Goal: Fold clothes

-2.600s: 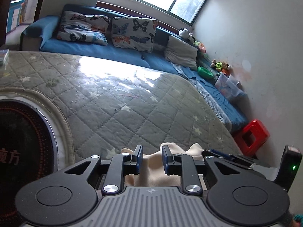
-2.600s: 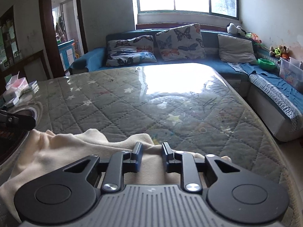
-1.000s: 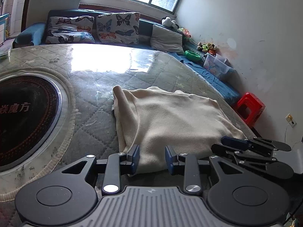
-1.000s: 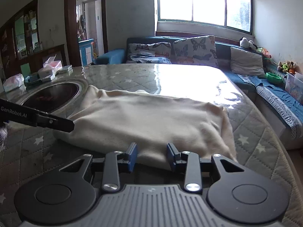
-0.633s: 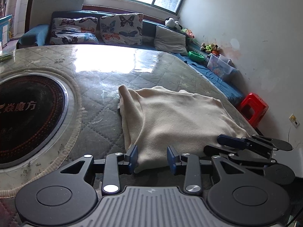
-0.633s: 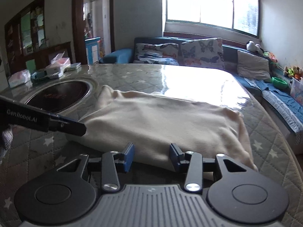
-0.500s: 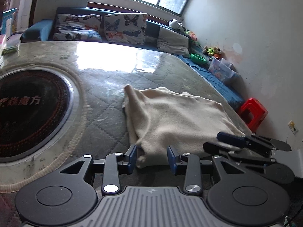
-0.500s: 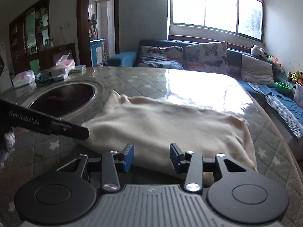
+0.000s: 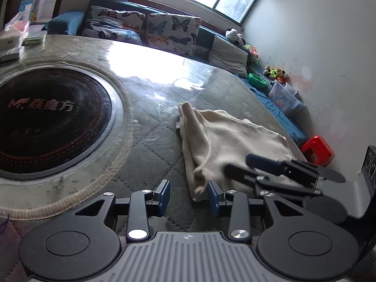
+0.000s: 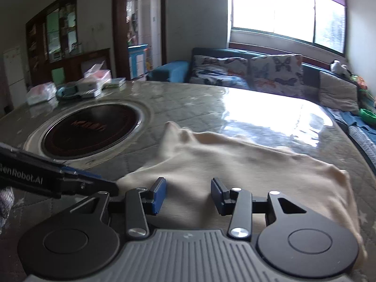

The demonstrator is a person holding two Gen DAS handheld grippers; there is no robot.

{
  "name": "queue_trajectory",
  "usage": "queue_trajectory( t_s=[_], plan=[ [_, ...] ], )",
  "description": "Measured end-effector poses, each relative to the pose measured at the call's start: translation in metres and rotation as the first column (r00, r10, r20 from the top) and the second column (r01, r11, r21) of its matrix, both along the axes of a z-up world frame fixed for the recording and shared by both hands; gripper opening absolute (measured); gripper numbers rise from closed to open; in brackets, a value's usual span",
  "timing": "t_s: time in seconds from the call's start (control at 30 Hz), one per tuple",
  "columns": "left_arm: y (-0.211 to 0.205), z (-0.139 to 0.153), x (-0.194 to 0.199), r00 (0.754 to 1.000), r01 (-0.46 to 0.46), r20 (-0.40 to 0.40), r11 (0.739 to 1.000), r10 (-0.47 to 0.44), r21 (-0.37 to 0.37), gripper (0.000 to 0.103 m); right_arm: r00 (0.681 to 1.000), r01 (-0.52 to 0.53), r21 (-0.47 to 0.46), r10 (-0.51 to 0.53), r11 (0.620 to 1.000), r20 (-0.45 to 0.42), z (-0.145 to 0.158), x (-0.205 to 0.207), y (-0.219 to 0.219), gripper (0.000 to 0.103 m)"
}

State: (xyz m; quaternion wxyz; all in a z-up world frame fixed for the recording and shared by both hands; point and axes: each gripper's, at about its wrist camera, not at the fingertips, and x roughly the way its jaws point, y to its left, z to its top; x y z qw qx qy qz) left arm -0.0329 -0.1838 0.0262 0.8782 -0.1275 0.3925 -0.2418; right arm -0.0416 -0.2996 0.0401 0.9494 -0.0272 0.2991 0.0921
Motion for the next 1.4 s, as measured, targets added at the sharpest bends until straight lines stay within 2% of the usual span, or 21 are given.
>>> queue_trajectory(
  t_s=[0.13, 0.33, 0.67, 1.17, 1.4],
  plan=[
    [0.008, 0.002, -0.002, 1.000, -0.027, 0.000, 1.000, 0.027, -0.002, 0.044, 0.999, -0.049, -0.044, 0.050, 0.998, 0.018, 0.000, -0.009, 0.019, 0.044],
    [0.007, 0.002, -0.008, 0.999, -0.037, 0.007, 0.997, 0.036, 0.062, 0.056, 0.997, -0.076, -0.075, 0.078, 0.994, 0.016, -0.001, -0.023, 0.028, 0.053],
    [-0.003, 0.000, -0.023, 1.000, -0.027, 0.019, 0.991, 0.025, 0.132, 0.077, 0.999, 0.033, -0.047, -0.033, 0.998, 0.008, 0.004, -0.051, -0.001, 0.080],
    [-0.010, 0.003, -0.068, 0.997, -0.016, 0.083, 0.975, -0.003, 0.221, 0.103, 0.986, 0.165, 0.007, -0.165, 0.986, -0.026, -0.007, -0.096, -0.021, 0.101],
    [-0.011, 0.001, -0.086, 0.995, -0.031, 0.100, 0.971, 0.007, 0.239, 0.103, 0.980, 0.196, -0.015, -0.196, 0.981, -0.022, -0.005, -0.107, -0.014, 0.103]
  ],
)
